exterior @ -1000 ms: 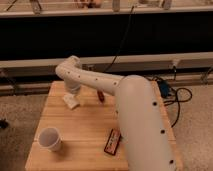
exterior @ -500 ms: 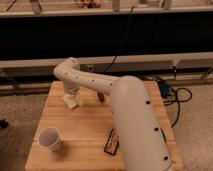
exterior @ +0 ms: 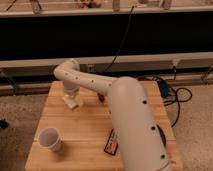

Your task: Wipe the white sponge on the table

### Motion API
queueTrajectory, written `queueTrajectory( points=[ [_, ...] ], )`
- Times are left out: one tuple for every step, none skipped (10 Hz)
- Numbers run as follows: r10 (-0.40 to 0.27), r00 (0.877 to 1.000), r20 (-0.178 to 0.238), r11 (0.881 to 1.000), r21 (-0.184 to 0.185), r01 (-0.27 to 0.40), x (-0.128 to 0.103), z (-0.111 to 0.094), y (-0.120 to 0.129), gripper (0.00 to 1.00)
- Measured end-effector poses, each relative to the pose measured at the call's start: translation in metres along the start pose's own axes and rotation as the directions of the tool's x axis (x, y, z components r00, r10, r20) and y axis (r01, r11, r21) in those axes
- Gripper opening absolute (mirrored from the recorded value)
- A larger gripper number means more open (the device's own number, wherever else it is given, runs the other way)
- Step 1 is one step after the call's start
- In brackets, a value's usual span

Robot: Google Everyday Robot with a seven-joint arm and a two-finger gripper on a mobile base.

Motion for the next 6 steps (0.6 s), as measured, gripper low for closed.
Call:
queueTrajectory(
  points=[
    [-0.006, 1.0, 0.002, 1.0, -0.003, 0.006, -0.0016, 0.0021, 0.0012, 0.8],
    [0.001, 1.0, 0.006, 1.0, 0.001, -0.001, -0.0009, 0.0029, 0.0001, 0.8],
    [0.008, 1.0, 0.01, 1.0, 0.002, -0.008, 0.0021, 0.0059, 0.0004, 0.8],
    [0.01, 1.0, 0.012, 1.0, 0.003, -0.01, 0.0028, 0.008, 0.0, 0.8],
    [0.003, 1.0, 0.012, 1.0, 0.001, -0.004, 0.0009, 0.0099, -0.0003, 0.8],
    [-0.002, 1.0, 0.013, 1.0, 0.0, 0.002, -0.0006, 0.0114, -0.0006, 0.8]
  ],
)
